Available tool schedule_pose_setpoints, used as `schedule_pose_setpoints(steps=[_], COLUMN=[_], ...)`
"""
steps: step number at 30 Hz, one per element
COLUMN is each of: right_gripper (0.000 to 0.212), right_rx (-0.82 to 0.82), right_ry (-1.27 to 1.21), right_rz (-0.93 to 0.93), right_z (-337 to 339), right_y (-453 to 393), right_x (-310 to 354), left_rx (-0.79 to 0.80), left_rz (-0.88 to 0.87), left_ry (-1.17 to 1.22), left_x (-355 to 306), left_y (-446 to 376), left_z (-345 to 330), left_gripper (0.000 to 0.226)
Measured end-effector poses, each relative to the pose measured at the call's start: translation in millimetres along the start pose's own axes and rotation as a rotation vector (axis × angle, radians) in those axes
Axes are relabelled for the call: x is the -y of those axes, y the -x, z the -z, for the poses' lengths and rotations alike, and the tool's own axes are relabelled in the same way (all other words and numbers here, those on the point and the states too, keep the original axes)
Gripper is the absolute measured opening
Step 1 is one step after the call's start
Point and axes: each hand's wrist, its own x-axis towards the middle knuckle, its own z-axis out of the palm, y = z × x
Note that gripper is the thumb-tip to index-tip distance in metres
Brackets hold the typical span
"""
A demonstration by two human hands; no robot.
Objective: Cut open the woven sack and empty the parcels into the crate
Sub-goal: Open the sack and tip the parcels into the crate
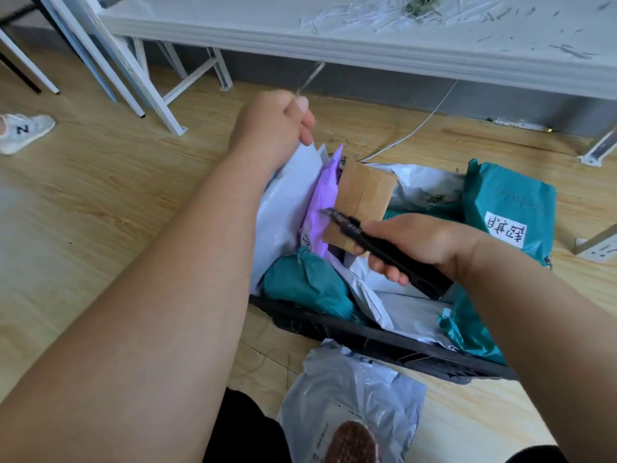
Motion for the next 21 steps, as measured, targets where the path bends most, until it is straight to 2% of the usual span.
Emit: schedule_pose_setpoints(steps=[2,4,7,11,13,15,17,19,21], right_gripper=[0.038,0.034,0.025,0.022,0.019,0.018,0.019,0.018,0.018], right_rx=[-0.084,-0.092,-0.092,-0.112,-0.145,-0.207,-0.248,-0.246,-0.143], right_ry=[-0.034,-0.037,0.032,0.132,0.221,0.256,0.257,0.267,0.238], right_rz=[0.112,0.226,0.289,0.347,0.378,0.395,0.396,0.395,0.38], right_z=[0,-10,-35,-55,-59,-62,-63,-62,-61], right_y=[-6,-15,-33,-53,-61,-65,-65,-62,-55], right_x=[7,15,26,29,26,21,18,18,18], left_rx=[-0.051,-0.064,-0.045,0.123,0.0,-0.207,-0.276,-0.306,-0.445], left_rz=[0.089,0.2,0.335,0.654,0.748,0.675,0.514,0.346,0.159], left_ry=[-0.003,-0.004,-0.075,-0.416,-0.506,-0.389,-0.224,-0.074,0.074], left_x=[20,46,88,139,149,145,136,122,107], left_y=[3,11,26,45,52,54,54,55,68], left_z=[12,20,36,51,53,53,50,44,32], left_gripper=[0.032,0.033,0.032,0.041,0.054,0.061,0.059,0.044,0.027])
